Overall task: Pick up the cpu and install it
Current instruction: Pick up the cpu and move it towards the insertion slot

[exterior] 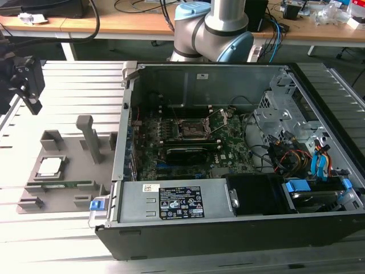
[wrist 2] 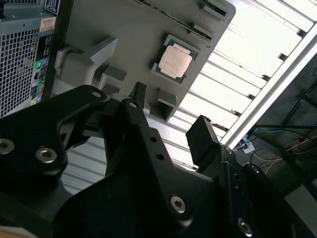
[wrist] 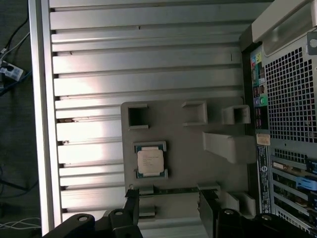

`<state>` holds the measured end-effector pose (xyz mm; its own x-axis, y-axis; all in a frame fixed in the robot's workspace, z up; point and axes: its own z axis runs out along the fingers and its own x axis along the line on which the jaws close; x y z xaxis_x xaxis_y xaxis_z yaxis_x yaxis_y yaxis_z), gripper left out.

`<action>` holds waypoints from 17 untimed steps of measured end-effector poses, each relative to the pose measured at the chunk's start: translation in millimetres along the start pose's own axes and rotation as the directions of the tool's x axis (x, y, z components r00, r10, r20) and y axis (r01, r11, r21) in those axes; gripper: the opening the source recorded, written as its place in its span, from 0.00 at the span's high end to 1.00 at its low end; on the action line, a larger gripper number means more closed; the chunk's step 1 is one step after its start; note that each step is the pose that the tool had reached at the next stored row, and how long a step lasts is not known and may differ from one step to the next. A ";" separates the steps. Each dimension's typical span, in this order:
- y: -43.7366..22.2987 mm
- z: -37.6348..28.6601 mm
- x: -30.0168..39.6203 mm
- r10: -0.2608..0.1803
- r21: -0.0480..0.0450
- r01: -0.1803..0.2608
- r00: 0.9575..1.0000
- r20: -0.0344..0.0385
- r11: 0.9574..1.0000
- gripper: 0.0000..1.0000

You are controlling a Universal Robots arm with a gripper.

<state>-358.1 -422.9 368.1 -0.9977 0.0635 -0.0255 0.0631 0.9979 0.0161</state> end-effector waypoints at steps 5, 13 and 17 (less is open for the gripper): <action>-0.1 3.6 0.1 0.000 0.000 0.000 1.000 0.000 1.000 0.40; -0.2 10.1 0.3 0.000 0.000 0.000 1.000 0.000 1.000 0.40; -0.2 14.1 0.4 0.000 0.000 0.000 1.000 0.000 1.000 0.40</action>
<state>-358.1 -422.9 354.0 -0.9977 0.0634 -0.0255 0.0630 0.9979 0.0161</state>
